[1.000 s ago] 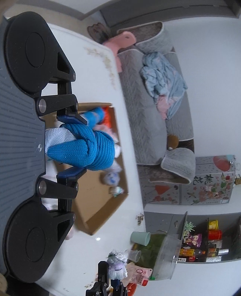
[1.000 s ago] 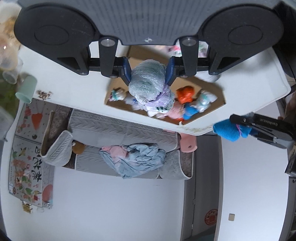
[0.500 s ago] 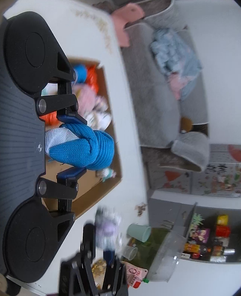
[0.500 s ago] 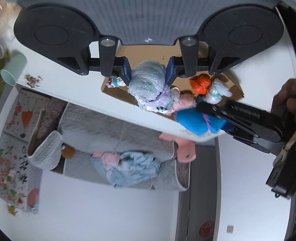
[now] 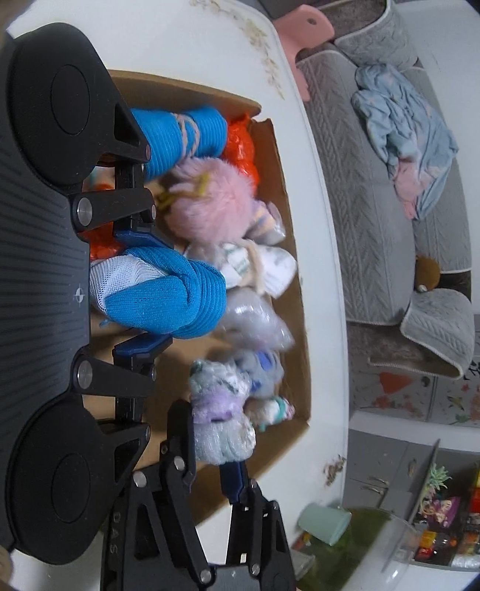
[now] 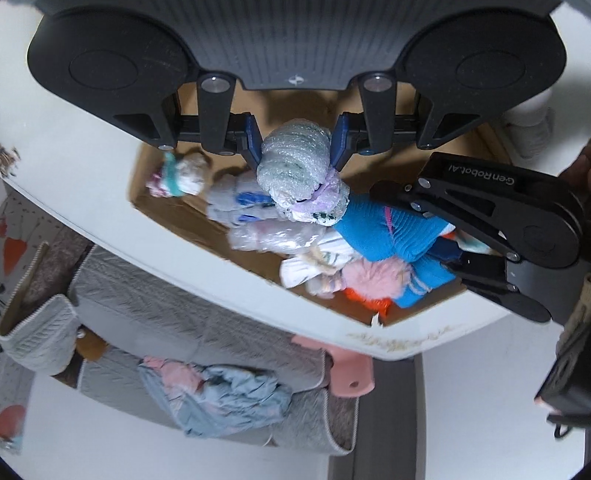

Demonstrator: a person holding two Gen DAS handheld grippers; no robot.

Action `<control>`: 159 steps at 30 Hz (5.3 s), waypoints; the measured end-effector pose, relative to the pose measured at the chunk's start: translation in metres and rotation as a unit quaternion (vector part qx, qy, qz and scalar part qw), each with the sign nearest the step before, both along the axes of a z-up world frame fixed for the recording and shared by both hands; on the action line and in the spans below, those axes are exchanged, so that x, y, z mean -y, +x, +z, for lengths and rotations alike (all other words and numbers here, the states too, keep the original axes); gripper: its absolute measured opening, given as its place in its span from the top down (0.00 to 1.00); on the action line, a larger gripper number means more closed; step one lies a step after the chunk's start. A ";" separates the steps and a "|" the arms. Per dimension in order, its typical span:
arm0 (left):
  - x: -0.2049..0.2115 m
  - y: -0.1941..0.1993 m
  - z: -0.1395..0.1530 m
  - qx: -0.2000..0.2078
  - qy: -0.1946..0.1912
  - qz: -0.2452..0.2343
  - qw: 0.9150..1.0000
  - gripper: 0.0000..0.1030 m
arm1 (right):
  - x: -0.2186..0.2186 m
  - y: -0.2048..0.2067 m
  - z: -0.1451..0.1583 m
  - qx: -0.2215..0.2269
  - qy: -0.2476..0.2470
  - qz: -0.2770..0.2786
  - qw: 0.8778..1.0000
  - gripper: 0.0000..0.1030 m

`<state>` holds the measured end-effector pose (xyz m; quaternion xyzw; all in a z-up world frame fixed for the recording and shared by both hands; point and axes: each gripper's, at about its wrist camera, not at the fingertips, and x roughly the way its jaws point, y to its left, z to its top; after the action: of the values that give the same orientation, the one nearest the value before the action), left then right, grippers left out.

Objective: Organize objects
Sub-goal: 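Carry blue bundle and lavender bundle into the tray with both tools, then open both tools and withdraw them from the tray toward the pile, then grasp white knit towel roll with left tool while right tool grasps pink sock bundle, then carry towel roll and pink sock bundle into the tray and open both tools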

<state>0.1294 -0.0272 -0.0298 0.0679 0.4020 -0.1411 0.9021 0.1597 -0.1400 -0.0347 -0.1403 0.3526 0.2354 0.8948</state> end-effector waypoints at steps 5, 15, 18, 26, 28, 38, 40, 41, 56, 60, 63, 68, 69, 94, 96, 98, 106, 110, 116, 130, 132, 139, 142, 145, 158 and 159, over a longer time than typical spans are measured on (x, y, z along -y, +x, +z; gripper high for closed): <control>-0.003 0.006 -0.005 -0.006 0.006 -0.007 1.000 0.48 | -0.009 0.012 -0.008 -0.014 -0.016 0.017 1.000 0.66; -0.001 0.004 -0.014 -0.013 0.011 -0.005 1.000 0.47 | -0.011 0.024 -0.016 -0.033 -0.033 0.025 0.999 0.65; -0.001 0.004 -0.015 -0.018 0.012 -0.004 1.000 0.44 | -0.013 0.025 -0.017 -0.038 -0.043 0.026 0.998 0.65; -0.003 0.005 -0.015 -0.021 0.013 0.002 1.000 0.40 | -0.013 0.027 -0.017 -0.041 -0.046 0.024 0.998 0.63; -0.003 0.006 -0.014 -0.020 0.017 0.003 1.000 0.38 | -0.014 0.027 -0.016 -0.041 -0.048 0.022 0.998 0.63; -0.005 0.002 -0.004 -0.009 0.020 0.007 1.000 0.34 | -0.015 0.023 -0.011 -0.038 -0.051 0.023 0.998 0.51; -0.006 0.001 -0.001 -0.006 0.019 0.008 1.000 0.33 | -0.016 0.023 -0.009 -0.035 -0.053 0.024 0.998 0.51; -0.007 0.000 0.001 -0.004 0.020 0.008 1.000 0.33 | -0.017 0.023 -0.009 -0.035 -0.054 0.024 0.998 0.51; -0.007 -0.009 0.013 0.010 0.016 0.010 1.000 0.22 | -0.017 0.020 -0.005 -0.036 -0.066 0.017 0.997 0.38; -0.008 -0.014 0.021 0.019 0.014 0.011 1.000 0.17 | -0.019 0.015 0.001 -0.034 -0.062 0.024 0.997 0.27; -0.009 -0.020 0.027 0.024 0.010 0.012 1.000 0.16 | -0.020 0.010 0.006 -0.029 -0.062 0.024 0.997 0.27; -0.017 -0.032 0.037 0.031 0.004 0.019 0.999 0.13 | -0.020 -0.001 0.016 -0.019 -0.056 0.019 0.998 0.23; -0.020 -0.036 0.040 0.033 0.001 0.022 0.999 0.13 | -0.019 -0.003 0.018 -0.017 -0.054 0.015 0.998 0.22; -0.047 -0.147 0.033 0.023 -0.089 0.070 0.993 0.01 | 0.031 -0.123 0.021 0.014 0.084 -0.118 0.989 0.10; -0.039 -0.148 0.025 0.017 -0.089 0.067 0.994 0.01 | 0.034 -0.127 0.012 0.009 0.091 -0.136 0.986 0.10; -0.030 -0.147 0.020 0.009 -0.088 0.059 0.994 0.01 | 0.037 -0.129 0.003 0.003 0.097 -0.147 0.984 0.10; -0.005 -0.139 0.004 0.009 -0.058 0.041 0.997 0.01 | 0.035 -0.130 -0.021 -0.013 0.100 -0.164 0.981 0.16; -0.007 -0.133 -0.005 0.000 -0.051 0.044 0.998 0.01 | 0.031 -0.129 -0.028 -0.021 0.097 -0.158 0.982 0.26; -0.015 -0.125 -0.016 -0.009 -0.046 0.051 0.998 0.05 | 0.036 -0.130 -0.032 -0.024 0.103 -0.166 0.980 0.45; -0.023 -0.126 -0.023 0.006 -0.050 0.060 0.997 0.08 | 0.044 -0.141 -0.041 -0.007 0.086 -0.176 0.981 0.41; -0.023 -0.126 -0.024 0.012 -0.048 0.062 0.997 0.08 | 0.045 -0.141 -0.041 -0.006 0.090 -0.178 0.980 0.40; -0.025 -0.127 -0.031 0.029 -0.046 0.069 0.996 0.06 | 0.040 -0.143 -0.044 0.005 0.081 -0.178 0.981 0.30; -0.024 -0.127 -0.033 0.040 -0.041 0.072 0.996 0.05 | 0.038 -0.145 -0.046 0.013 0.077 -0.182 0.980 0.26; -0.025 -0.128 -0.035 0.049 -0.043 0.081 0.995 0.03 | 0.038 -0.145 -0.046 0.017 0.083 -0.188 0.979 0.25; -0.030 -0.136 -0.031 0.061 -0.032 0.083 0.994 0.22 | 0.042 -0.152 -0.043 0.033 0.083 -0.191 0.977 0.46; -0.032 -0.138 -0.029 0.062 -0.031 0.082 0.994 0.22 | 0.043 -0.153 -0.042 0.036 0.082 -0.191 0.977 0.46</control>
<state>-0.0083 0.0044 -0.0587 0.0155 0.3453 -0.0741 0.9354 0.0064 -0.1829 -0.0763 -0.0045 0.3198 0.0831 0.9438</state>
